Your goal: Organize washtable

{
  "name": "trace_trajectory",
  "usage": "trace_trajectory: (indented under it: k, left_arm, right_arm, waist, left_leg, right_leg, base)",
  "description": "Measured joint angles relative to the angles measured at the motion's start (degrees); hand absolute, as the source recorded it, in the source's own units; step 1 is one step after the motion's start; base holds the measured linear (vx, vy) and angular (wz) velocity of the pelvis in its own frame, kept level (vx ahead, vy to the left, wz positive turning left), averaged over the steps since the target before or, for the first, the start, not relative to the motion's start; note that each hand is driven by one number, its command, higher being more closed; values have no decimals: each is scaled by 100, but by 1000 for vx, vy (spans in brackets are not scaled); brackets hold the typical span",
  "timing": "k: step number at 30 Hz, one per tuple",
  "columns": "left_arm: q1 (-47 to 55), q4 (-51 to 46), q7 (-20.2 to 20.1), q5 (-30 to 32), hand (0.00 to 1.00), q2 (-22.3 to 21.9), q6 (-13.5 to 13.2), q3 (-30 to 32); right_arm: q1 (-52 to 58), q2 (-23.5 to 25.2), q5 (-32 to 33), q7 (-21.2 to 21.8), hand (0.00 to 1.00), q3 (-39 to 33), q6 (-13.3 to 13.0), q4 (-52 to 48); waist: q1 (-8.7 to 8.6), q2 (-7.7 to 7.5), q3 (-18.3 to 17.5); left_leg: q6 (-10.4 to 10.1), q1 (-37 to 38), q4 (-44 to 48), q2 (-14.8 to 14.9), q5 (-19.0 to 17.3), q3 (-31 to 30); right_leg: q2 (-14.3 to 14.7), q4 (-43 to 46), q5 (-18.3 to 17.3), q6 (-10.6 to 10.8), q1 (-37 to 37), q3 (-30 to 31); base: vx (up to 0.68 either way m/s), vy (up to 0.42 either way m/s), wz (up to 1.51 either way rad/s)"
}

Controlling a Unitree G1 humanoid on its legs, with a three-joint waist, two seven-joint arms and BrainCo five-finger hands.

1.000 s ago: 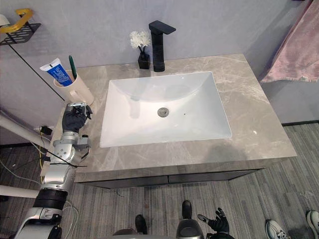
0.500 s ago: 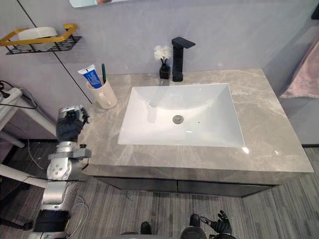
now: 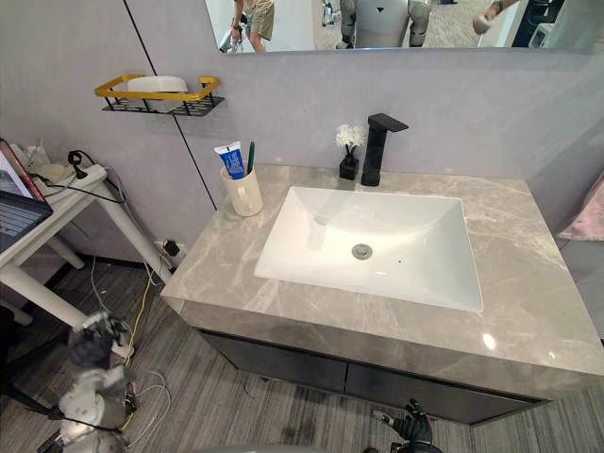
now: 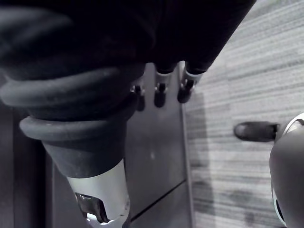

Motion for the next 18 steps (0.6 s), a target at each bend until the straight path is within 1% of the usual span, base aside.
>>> trace_trajectory:
  k: [1, 2, 4, 5, 6, 7, 8, 10, 12, 13, 15, 18]
  left_arm:
    - [48, 224, -17, 1, 0, -126, 19, -41]
    - [93, 502, -55, 13, 0, -212, 46, -111]
    - [114, 931, -133, 23, 0, -261, 124, -240]
    - [116, 1306, -150, 39, 0, -314, 166, -334]
    - [113, 1829, -186, 62, 0, -356, 192, -487]
    - [105, 2057, -223, 115, 0, -370, 213, -549]
    - [71, 2517, -266, 294, 0, -386, 255, -700]
    - [7, 3074, -281, 442, 0, -426, 292, -902]
    - [-50, 3654, -315, 718, 0, -496, 388, -1237]
    - [-51, 3741, -334, 725, 0, -510, 389, -1326]
    - [-156, 3871, -377, 1032, 0, -428, 368, -1425]
    - [-312, 4041, -376, 1290, 0, -397, 366, -1491]
  right_arm:
    - [1, 4, 2, -1, 0, 3, 0, 0]
    - [0, 9, 20, -1, 0, 3, 0, -1]
    - [0, 14, 44, -2, 0, 0, 0, -1]
    - [14, 19, 45, -1, 0, -4, 0, 2]
    - [13, 34, 54, -2, 0, -13, -3, 6]
    - [12, 48, 67, -5, 0, -16, -8, 14]
    - [13, 74, 102, -6, 0, -22, -22, 72]
    - [-10, 84, 104, -5, 0, -22, -38, 277]
    - [-59, 97, 192, -17, 0, -52, -56, 544]
    - [-65, 94, 220, -18, 0, -59, -72, 581]
    - [-124, 86, 222, -27, 0, -139, -176, 740]
    - [-159, 79, 221, -27, 0, -137, -208, 805]
  waist:
    - [0, 7, -28]
    - [1, -23, -45]
    - [1, -6, -84]
    - [1, -65, -97]
    - [-1, -61, -174]
    - [-2, -64, -191]
    - [-7, -71, -198]
    - [-9, -94, -206]
    - [-12, -132, -196]
    - [-15, -138, -196]
    - [-12, -139, -192]
    - [-16, -143, -189]
  left_leg:
    - [0, 0, -6, 8, 0, -1]
    - [-1, 4, -14, 18, 0, 0]
    - [-3, 16, -18, 29, 1, 1]
    - [-8, 35, -27, 35, -3, 0]
    - [-21, 60, -55, 44, -2, 5]
    - [-30, 74, -69, 47, 3, 5]
    - [-32, 115, -77, 57, 7, 7]
    - [-37, 140, -78, 70, 5, 7]
    - [-44, 206, -81, 86, 3, 8]
    - [-49, 209, -81, 87, -1, 12]
    - [-54, 218, -77, 89, -4, 20]
    - [-60, 246, -75, 89, -10, 49]
  right_leg:
    - [-2, 0, -6, 7, 8, -54]
    - [-1, 0, -13, 13, 14, -90]
    - [6, 1, -28, 33, 62, -104]
    - [12, 1, -41, 46, 92, -112]
    - [20, 1, -61, 48, 101, -112]
    - [24, 1, -66, 43, 109, -112]
    - [36, 1, -69, 40, 135, -109]
    - [52, 1, -71, 31, 160, -104]
    - [72, 1, -83, 14, 181, -90]
    - [76, 1, -83, 14, 181, -83]
    - [86, 1, -82, 13, 184, -65]
    - [109, 1, -77, 6, 187, -15]
  base:
    - [20, 1, 4]
    - [27, 2, 4]
    - [0, 0, 0]
    - [30, 6, 1]
    - [34, 7, 0]
    - [59, 9, -1]
    - [43, 5, -1]
    - [43, 4, -1]
    - [41, 7, -2]
    - [9, 14, -4]
    - [-3, 17, -3]
    - [-12, 13, -9]
